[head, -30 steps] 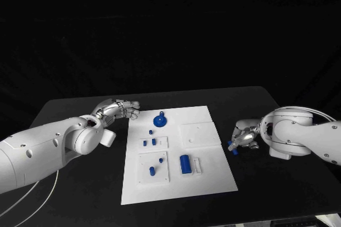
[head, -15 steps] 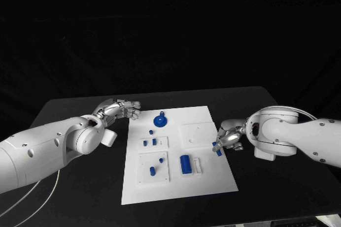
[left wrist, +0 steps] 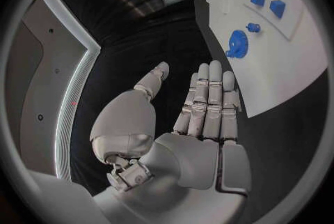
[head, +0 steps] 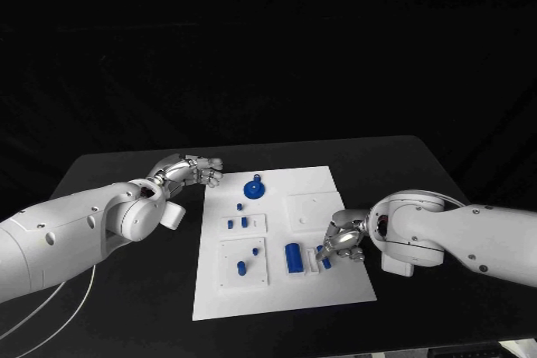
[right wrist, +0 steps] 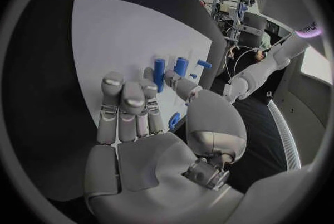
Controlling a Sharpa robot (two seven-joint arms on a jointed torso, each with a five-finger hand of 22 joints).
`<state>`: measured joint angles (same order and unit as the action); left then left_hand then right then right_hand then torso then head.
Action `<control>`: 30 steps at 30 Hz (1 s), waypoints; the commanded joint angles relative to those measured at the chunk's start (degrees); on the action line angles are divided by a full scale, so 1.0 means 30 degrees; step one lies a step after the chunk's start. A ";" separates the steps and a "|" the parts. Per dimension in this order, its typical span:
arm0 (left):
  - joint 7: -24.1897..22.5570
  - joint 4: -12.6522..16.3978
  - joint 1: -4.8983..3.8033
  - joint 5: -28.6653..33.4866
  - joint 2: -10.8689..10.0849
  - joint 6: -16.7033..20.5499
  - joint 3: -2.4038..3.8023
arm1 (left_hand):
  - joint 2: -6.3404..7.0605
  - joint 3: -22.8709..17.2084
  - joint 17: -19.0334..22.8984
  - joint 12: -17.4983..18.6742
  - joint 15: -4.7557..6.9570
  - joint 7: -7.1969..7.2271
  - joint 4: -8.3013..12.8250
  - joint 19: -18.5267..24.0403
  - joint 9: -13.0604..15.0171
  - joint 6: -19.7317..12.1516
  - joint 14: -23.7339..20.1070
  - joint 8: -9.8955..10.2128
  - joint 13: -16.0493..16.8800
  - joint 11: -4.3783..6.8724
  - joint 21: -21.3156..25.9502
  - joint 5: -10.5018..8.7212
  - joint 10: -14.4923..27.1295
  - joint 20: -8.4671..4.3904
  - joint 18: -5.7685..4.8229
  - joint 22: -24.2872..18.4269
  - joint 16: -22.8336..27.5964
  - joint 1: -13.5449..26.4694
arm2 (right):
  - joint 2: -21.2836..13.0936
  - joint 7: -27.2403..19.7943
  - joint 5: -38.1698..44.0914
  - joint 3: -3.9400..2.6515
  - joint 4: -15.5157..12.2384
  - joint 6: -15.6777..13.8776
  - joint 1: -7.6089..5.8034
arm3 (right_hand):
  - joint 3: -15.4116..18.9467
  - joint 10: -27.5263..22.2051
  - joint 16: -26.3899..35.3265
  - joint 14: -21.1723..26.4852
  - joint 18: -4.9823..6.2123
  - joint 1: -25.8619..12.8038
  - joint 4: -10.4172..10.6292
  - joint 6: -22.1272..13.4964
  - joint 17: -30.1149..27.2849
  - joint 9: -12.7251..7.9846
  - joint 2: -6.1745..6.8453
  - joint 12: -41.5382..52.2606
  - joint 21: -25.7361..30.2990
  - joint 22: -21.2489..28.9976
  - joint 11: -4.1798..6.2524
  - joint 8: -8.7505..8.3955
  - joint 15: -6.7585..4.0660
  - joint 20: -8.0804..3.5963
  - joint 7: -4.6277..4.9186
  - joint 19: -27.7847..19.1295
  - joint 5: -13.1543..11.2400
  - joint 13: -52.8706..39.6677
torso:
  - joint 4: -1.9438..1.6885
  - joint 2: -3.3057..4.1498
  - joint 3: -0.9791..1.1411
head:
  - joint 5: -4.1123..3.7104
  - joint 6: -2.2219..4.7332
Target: Assemble the parts on the task board
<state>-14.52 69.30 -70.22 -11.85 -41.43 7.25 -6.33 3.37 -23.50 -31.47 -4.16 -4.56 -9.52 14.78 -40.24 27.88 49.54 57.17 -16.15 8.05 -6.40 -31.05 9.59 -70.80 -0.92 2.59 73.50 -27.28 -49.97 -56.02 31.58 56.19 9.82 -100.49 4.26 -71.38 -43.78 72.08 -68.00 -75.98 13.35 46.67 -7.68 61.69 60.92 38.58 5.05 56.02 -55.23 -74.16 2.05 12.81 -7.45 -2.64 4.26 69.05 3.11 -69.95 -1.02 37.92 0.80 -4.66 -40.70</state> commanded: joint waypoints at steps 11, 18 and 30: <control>-0.0186 0.0060 -0.0003 -0.0056 0.0006 -0.0318 0.0011 | -0.0110 -0.0034 -0.0033 0.0021 -0.0065 0.0028 0.0013 0.0067 -0.0027 -0.0087 0.0092 -0.0115 -0.0026 0.0003 0.0123 0.0086 0.0183 -0.0012 -0.0079 0.0033 0.0138 -0.0033 | 0.0578 -0.0112 -0.0431 -0.0002 0.0229 -0.0332 0.0339 | 0.0128 0.0019 0.0003 0.0044 0.0552 -0.0225 0.0037 0.0149 -0.0029 -0.0026 -0.0049 -0.0055 -0.0120 -0.0022 0.0001 0.0033 -0.0135 0.0059 0.0020 -0.0029 -0.0104 0.0006 | -0.0003 -0.0001 0.0032 | 0.0023 -0.0063; -0.0182 0.0069 -0.0003 -0.0056 0.0021 -0.0345 0.0011 | -0.0110 -0.0031 -0.0043 0.0021 -0.0066 0.0028 0.0008 0.0066 -0.0028 -0.0088 0.0092 -0.0116 -0.0026 0.0003 0.0129 0.0081 0.0184 -0.0012 -0.0079 0.0038 0.0147 -0.0025 | 0.0702 -0.0131 -0.0380 -0.0002 0.0304 -0.0290 0.0393 | 0.0148 0.0014 0.0004 0.0047 0.0552 -0.0249 0.0038 0.0147 -0.0031 -0.0026 -0.0058 -0.0054 -0.0119 -0.0021 0.0003 0.0031 -0.0139 0.0055 0.0018 -0.0032 -0.0103 0.0003 | 0.0003 -0.0002 0.0020 | 0.0052 -0.0084; -0.0151 0.0075 -0.0003 -0.0056 -0.0012 -0.0354 0.0011 | -0.0113 -0.0028 -0.0058 0.0022 -0.0066 0.0027 -0.0001 0.0065 -0.0030 -0.0091 0.0092 -0.0116 -0.0026 0.0003 0.0139 0.0074 0.0186 -0.0012 -0.0079 0.0047 0.0160 -0.0012 | 0.0811 -0.0140 -0.0171 -0.0002 0.0412 -0.0356 0.0456 | 0.0327 -0.0027 0.0010 0.0064 0.0552 -0.0477 0.0076 0.0123 -0.0043 -0.0034 0.0086 -0.0055 -0.0116 -0.0011 0.0008 0.0017 -0.0157 0.0034 0.0016 -0.0044 -0.0104 -0.0016 | -0.0003 0.0002 0.0009 | 0.0080 -0.0082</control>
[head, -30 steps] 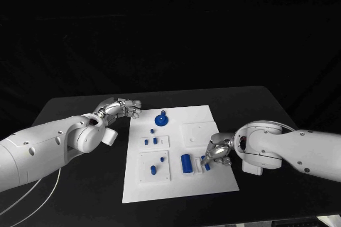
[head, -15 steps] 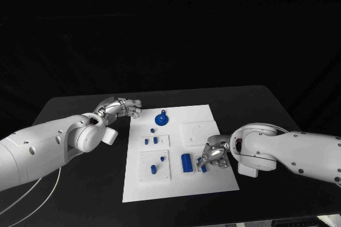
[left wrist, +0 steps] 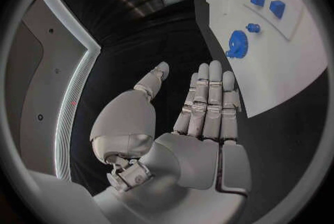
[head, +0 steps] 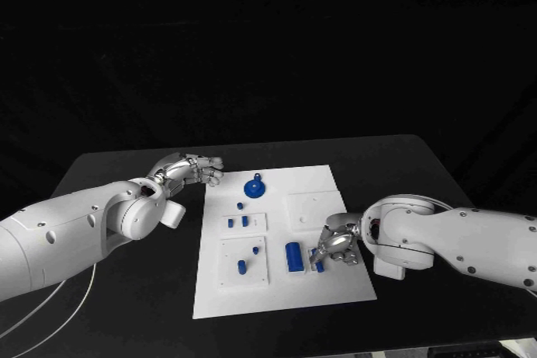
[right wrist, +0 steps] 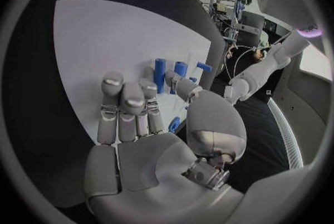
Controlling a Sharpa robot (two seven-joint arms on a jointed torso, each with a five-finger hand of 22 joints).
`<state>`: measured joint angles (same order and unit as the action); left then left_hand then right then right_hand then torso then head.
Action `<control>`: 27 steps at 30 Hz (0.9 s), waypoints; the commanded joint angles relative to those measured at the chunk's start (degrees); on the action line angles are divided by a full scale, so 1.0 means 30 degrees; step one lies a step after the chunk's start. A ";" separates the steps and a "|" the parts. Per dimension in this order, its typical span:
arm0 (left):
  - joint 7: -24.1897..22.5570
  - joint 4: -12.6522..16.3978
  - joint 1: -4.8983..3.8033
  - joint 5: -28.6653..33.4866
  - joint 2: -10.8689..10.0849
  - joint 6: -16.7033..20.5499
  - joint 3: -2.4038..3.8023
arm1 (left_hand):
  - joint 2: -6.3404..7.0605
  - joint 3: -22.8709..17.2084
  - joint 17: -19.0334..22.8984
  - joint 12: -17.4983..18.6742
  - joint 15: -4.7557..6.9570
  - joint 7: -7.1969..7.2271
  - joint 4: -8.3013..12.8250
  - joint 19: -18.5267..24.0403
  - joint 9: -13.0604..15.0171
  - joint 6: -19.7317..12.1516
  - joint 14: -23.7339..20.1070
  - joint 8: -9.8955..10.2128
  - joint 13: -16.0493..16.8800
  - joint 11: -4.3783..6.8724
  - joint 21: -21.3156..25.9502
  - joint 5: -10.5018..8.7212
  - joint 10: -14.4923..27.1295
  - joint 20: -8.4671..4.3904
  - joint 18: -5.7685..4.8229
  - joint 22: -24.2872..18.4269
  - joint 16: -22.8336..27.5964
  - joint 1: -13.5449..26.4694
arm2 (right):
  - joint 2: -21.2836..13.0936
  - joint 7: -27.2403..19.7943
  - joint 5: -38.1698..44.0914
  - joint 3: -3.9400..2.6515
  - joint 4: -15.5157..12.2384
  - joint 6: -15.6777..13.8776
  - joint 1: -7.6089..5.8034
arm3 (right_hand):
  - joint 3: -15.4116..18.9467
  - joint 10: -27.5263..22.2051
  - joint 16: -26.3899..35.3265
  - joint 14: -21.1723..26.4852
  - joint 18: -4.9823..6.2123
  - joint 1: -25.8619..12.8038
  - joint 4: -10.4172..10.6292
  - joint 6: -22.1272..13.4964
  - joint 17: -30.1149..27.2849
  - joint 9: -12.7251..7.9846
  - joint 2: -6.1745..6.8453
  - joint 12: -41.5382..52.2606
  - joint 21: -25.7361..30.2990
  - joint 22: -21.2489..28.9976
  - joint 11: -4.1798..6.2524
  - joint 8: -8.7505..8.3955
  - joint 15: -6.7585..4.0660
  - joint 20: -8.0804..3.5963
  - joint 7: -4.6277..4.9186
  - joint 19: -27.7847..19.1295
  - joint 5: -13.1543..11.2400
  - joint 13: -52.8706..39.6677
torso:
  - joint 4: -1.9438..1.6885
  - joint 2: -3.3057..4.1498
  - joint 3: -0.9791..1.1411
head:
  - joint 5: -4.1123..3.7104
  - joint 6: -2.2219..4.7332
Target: Assemble the parts on the task board
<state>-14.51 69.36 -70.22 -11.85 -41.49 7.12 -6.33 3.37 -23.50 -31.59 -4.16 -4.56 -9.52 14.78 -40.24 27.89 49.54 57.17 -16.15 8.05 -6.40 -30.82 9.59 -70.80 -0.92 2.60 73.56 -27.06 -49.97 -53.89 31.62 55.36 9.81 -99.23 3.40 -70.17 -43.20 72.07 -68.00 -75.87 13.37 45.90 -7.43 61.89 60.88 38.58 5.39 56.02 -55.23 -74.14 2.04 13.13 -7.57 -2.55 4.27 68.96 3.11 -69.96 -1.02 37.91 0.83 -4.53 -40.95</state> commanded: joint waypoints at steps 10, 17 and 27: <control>-0.0120 0.0059 -0.0003 -0.0055 -0.0006 -0.0344 0.0011 | -0.0115 -0.0029 -0.0035 0.0022 -0.0065 0.0026 -0.0006 0.0059 -0.0035 -0.0098 0.0096 -0.0115 -0.0026 0.0003 0.0069 0.0068 0.0187 -0.0015 -0.0078 0.0036 0.0098 -0.0007 | 0.0161 -0.0289 0.0136 0.0001 -0.0014 -0.0199 0.0075 | 0.0716 -0.0082 0.0015 0.0044 0.0542 -0.0663 -0.0004 -0.0009 -0.0050 -0.0043 0.0575 -0.0050 -0.0111 0.0006 0.0005 -0.0118 -0.0129 -0.0038 0.0018 -0.0025 -0.0103 -0.0047 | -0.0003 0.0001 0.0004 | 0.0105 -0.0012; -0.0002 0.0074 -0.0003 -0.0061 -0.0044 -0.0483 0.0011 | -0.0112 -0.0024 -0.0050 0.0024 -0.0064 0.0023 -0.0014 0.0043 -0.0037 -0.0105 0.0101 -0.0113 -0.0027 0.0002 0.0067 0.0057 0.0190 -0.0018 -0.0075 0.0047 0.0106 0.0005 | 0.0145 -0.0311 0.0136 0.0001 0.0050 0.0054 0.0079 | 0.1267 -0.0114 0.0019 0.0056 0.0542 -0.0969 -0.0021 -0.0047 -0.0062 -0.0038 0.0914 -0.0058 -0.0102 0.0022 -0.0001 -0.0129 -0.0127 -0.0056 0.0025 -0.0042 -0.0101 -0.0058 | 0.0019 -0.0005 0.0007 | 0.0143 -0.0010; 0.0005 0.0064 -0.0003 -0.0064 -0.0035 -0.0499 0.0011 | -0.0095 -0.0014 -0.0073 0.0026 -0.0063 0.0022 -0.0022 0.0030 -0.0040 -0.0112 0.0104 -0.0113 -0.0028 -0.0001 0.0072 0.0011 0.0196 -0.0020 -0.0071 0.0064 0.0124 0.0022 | 0.0040 -0.0509 0.0286 -0.0001 -0.0054 -0.0116 0.0079 | 0.2321 -0.0152 0.0041 0.0074 0.0542 -0.1492 -0.0106 -0.0069 -0.0092 -0.0071 0.1340 -0.0078 -0.0059 0.0055 0.0002 -0.0158 -0.0131 -0.0083 0.0021 -0.0116 -0.0029 -0.0062 | 0.0014 -0.0001 0.0015 | 0.0196 0.0002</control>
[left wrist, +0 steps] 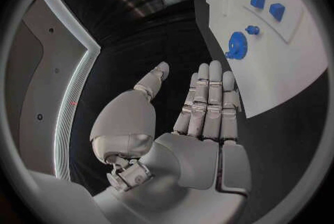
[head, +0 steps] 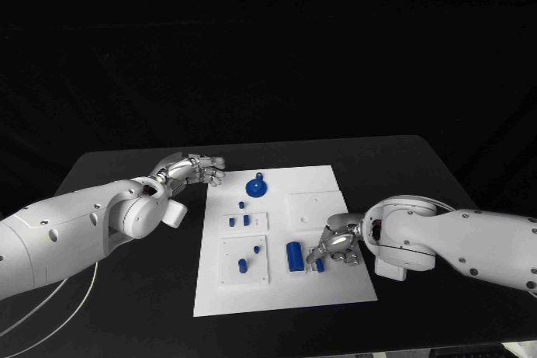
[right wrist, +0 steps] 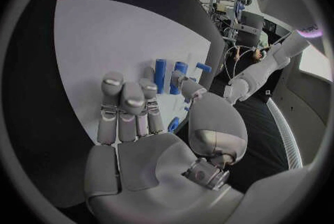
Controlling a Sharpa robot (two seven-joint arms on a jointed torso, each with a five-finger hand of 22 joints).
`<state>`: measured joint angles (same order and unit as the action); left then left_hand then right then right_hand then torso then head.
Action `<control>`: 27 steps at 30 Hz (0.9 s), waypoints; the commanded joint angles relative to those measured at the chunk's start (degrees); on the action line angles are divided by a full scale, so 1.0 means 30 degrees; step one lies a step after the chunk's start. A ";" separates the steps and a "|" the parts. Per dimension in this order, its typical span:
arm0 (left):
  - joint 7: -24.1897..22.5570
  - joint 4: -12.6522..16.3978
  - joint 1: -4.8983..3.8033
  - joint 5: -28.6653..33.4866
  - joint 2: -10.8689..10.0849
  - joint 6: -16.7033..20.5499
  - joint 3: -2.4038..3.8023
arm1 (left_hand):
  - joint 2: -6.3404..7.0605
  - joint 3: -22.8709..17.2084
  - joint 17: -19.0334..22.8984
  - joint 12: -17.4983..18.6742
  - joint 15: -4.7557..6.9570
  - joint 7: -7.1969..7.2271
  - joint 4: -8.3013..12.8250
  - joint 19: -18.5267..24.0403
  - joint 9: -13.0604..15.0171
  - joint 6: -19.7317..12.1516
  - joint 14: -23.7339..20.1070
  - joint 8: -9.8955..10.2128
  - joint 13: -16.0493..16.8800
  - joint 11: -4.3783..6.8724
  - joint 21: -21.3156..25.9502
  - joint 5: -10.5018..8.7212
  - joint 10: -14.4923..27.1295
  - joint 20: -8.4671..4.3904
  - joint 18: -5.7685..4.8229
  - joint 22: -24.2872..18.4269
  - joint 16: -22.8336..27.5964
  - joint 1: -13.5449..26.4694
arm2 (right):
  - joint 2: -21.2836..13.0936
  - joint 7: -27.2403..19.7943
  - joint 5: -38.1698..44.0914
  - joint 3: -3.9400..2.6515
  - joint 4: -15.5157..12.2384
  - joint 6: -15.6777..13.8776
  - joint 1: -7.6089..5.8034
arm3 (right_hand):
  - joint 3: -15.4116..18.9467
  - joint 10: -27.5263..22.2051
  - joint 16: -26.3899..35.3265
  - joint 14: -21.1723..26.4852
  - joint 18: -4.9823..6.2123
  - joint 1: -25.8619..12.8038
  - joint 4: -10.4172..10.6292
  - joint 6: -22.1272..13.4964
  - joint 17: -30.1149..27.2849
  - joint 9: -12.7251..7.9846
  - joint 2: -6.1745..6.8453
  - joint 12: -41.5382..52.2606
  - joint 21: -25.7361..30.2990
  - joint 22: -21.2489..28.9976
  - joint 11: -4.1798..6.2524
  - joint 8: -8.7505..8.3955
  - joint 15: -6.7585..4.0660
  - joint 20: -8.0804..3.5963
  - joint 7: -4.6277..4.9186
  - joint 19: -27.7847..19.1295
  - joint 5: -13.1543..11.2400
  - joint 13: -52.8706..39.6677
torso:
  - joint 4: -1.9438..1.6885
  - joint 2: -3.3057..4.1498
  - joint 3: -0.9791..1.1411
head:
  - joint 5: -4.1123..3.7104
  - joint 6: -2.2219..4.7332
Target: Assemble the parts on the task board
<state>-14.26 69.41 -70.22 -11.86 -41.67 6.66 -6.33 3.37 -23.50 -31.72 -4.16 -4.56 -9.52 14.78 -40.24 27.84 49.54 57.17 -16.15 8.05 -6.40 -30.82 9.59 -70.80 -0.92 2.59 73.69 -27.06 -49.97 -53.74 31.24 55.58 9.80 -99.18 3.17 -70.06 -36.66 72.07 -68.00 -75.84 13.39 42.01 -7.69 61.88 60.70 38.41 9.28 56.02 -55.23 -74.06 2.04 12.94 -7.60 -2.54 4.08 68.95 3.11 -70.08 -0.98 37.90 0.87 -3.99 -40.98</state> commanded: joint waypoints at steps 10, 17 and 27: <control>-0.0081 0.0024 -0.0003 -0.0061 0.0016 -0.0347 0.0011 | -0.0094 -0.0017 -0.0043 0.0026 -0.0061 0.0023 -0.0020 0.0026 -0.0026 -0.0114 0.0105 -0.0113 -0.0029 -0.0001 0.0077 -0.0009 0.0198 -0.0023 -0.0066 0.0029 0.0134 0.0019 | -0.0144 -0.0506 0.0454 -0.0003 -0.0271 -0.0035 0.0042 | 0.0387 -0.0150 0.0043 0.0068 0.0536 -0.0298 -0.0029 -0.0055 -0.0038 -0.0027 0.0002 -0.0081 -0.0042 0.0046 0.0013 -0.0098 -0.0132 -0.0111 0.0076 -0.0123 -0.0015 -0.0018 | -0.0007 0.0001 0.0006 | 0.0057 0.0001; -0.0066 0.0019 -0.0003 -0.0061 0.0010 -0.0336 0.0011 | -0.0092 -0.0018 -0.0054 0.0027 -0.0060 0.0023 -0.0019 0.0023 -0.0027 -0.0116 0.0107 -0.0114 -0.0029 -0.0001 0.0081 -0.0023 0.0199 -0.0024 -0.0064 0.0036 0.0142 0.0015 | -0.0326 -0.0489 0.0430 -0.0028 -0.0414 -0.0144 0.0038 | 0.0432 -0.0148 0.0044 0.0069 0.0536 -0.0303 -0.0018 -0.0047 -0.0040 -0.0033 -0.0093 -0.0083 -0.0035 0.0055 0.0020 -0.0099 -0.0140 -0.0125 0.0069 -0.0122 -0.0003 -0.0017 | -0.0005 0.0004 -0.0001 | 0.0064 -0.0030; -0.0044 0.0033 -0.0003 -0.0061 0.0008 -0.0335 0.0009 | -0.0085 -0.0021 -0.0069 0.0026 -0.0059 0.0024 -0.0014 0.0020 -0.0028 -0.0116 0.0108 -0.0117 -0.0029 0.0000 0.0088 -0.0036 0.0199 -0.0025 -0.0061 0.0046 0.0154 0.0008 | -0.0496 -0.0451 0.0628 -0.0101 -0.0564 -0.0155 0.0031 | 0.0452 -0.0148 0.0045 0.0070 0.0536 -0.0294 -0.0025 -0.0047 -0.0041 -0.0038 -0.0124 -0.0085 -0.0031 0.0059 0.0022 -0.0102 -0.0143 -0.0134 0.0067 -0.0122 0.0000 -0.0016 | -0.0003 -0.0001 -0.0012 | 0.0082 -0.0010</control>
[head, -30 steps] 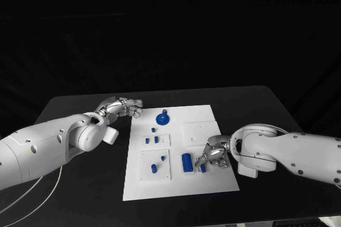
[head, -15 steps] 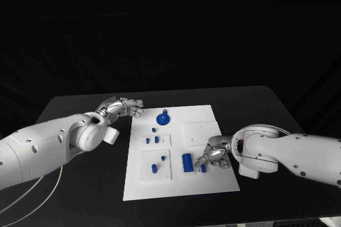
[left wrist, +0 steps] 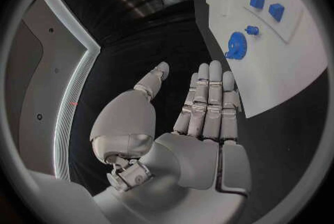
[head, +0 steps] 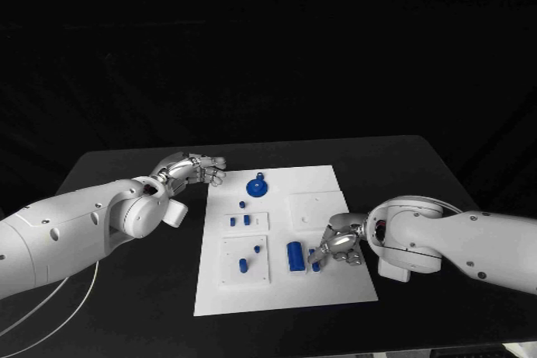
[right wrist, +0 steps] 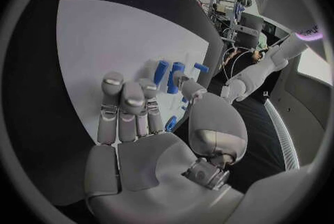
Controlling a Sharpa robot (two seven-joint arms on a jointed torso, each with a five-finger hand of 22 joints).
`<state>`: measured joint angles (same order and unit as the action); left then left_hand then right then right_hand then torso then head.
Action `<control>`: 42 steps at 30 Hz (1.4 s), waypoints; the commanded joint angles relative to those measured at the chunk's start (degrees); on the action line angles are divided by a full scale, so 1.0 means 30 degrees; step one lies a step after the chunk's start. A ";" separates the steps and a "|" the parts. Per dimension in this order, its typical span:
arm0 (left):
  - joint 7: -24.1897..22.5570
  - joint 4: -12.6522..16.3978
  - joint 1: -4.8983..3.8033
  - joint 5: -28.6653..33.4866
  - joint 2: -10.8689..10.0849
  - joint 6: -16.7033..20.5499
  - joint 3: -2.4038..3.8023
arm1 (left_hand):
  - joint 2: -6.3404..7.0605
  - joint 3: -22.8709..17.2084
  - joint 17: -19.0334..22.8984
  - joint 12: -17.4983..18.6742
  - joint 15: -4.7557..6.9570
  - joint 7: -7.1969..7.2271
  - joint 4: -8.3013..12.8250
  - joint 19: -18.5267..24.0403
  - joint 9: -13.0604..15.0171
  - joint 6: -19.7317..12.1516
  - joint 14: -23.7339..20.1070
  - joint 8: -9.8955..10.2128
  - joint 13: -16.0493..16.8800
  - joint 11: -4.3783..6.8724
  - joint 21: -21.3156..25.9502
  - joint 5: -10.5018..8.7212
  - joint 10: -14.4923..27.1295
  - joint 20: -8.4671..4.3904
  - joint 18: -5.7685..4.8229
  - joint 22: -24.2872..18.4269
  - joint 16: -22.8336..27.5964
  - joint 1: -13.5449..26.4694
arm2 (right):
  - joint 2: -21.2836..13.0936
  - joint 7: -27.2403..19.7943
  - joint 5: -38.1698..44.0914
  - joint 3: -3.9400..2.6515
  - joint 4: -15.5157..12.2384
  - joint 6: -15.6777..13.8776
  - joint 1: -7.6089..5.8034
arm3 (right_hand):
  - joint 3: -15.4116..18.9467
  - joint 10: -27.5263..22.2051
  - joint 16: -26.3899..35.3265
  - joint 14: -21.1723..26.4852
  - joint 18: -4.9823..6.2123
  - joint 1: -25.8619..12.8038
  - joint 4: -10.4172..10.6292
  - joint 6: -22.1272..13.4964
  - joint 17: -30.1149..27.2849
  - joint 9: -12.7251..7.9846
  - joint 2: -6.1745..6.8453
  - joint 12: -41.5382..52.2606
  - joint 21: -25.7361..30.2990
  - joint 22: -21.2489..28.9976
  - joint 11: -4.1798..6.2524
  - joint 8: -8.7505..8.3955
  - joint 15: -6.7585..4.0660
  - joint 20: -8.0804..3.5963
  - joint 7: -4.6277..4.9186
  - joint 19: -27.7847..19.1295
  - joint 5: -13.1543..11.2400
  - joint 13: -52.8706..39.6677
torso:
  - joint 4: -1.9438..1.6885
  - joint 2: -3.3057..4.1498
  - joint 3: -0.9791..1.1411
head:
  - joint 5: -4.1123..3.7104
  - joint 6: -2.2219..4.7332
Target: Assemble the parts on the task board
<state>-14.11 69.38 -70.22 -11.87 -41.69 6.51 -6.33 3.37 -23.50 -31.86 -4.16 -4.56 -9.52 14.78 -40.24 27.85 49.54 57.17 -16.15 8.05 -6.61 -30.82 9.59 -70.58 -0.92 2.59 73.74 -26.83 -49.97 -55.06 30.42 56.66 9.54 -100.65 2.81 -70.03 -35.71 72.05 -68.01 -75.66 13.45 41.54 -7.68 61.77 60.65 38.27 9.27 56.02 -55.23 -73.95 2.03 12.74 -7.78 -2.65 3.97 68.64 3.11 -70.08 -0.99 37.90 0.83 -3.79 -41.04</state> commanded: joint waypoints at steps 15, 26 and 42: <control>-0.0083 0.0032 -0.0003 -0.0063 -0.0004 -0.0288 0.0009 | -0.0082 -0.0029 -0.0044 0.0026 -0.0059 0.0025 -0.0011 0.0016 -0.0031 -0.0116 0.0112 -0.0120 -0.0029 0.0071 0.0099 -0.0050 0.0129 -0.0025 -0.0059 0.0047 0.0096 -0.0003 | -0.0387 -0.0680 0.0335 -0.0033 -0.0153 0.2376 0.0017 | 0.0237 -0.0178 0.0103 0.0029 0.0517 0.1241 -0.1361 -0.0061 -0.0078 -0.0063 -0.0040 -0.0128 0.0012 0.0061 -0.0004 -0.0090 -0.0060 -0.0148 0.0142 -0.0072 0.0025 0.0000 | 0.0004 0.0001 0.0006 | 0.0028 0.0015; -0.0093 0.0040 -0.0003 -0.0065 0.0002 -0.0300 0.0009 | -0.0086 -0.0036 -0.0059 0.0025 -0.0058 0.0026 -0.0010 0.0013 -0.0032 -0.0117 0.0115 -0.0122 -0.0029 0.0071 0.0107 -0.0053 0.0130 -0.0025 -0.0058 0.0056 0.0107 -0.0013 | -0.0325 -0.0614 0.0502 -0.0032 -0.0099 0.2657 0.0021 | 0.0310 -0.0166 0.0148 0.0021 0.0517 0.2096 -0.2180 -0.0047 -0.0119 -0.0110 0.0003 -0.0160 0.0048 0.0108 -0.0033 -0.0104 -0.0031 -0.0068 0.0163 -0.0071 0.0006 0.0038 | -0.0001 0.0008 0.0018 | 0.0025 0.0008; -0.0054 0.0051 -0.0003 -0.0065 -0.0006 -0.0330 0.0009 | -0.0091 -0.0042 -0.0083 0.0025 -0.0059 0.0025 -0.0016 0.0009 -0.0034 -0.0117 0.0120 -0.0126 -0.0029 0.0070 0.0119 -0.0057 0.0130 -0.0023 -0.0058 0.0071 0.0125 -0.0013 | 0.0137 -0.0329 0.0952 -0.0030 0.0346 0.1889 0.0024 | 0.0448 -0.0117 0.0133 0.0002 0.0517 0.1304 -0.1314 0.0047 -0.0119 -0.0178 -0.1239 -0.0168 0.0089 0.0180 -0.0004 -0.0102 -0.0050 -0.0007 0.0134 -0.0023 -0.0077 0.0070 | -0.0009 0.0007 0.0003 | 0.0037 -0.0057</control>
<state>-14.00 69.37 -70.22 -11.88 -41.74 6.45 -6.33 3.37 -23.50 -32.04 -4.16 -4.56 -9.52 14.78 -40.24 27.80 49.54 57.17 -16.15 8.05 -6.43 -30.82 9.59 -70.41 -0.92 2.59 73.88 -26.84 -49.97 -54.77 29.23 58.33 9.46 -99.79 9.07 -70.03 -34.30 71.96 -67.78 -75.79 13.71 45.40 -11.94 61.71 60.32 37.86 6.02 55.80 -55.23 -73.49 1.94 12.82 -7.65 -2.74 4.27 68.34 3.11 -69.94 -1.02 37.92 0.86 -3.70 -41.20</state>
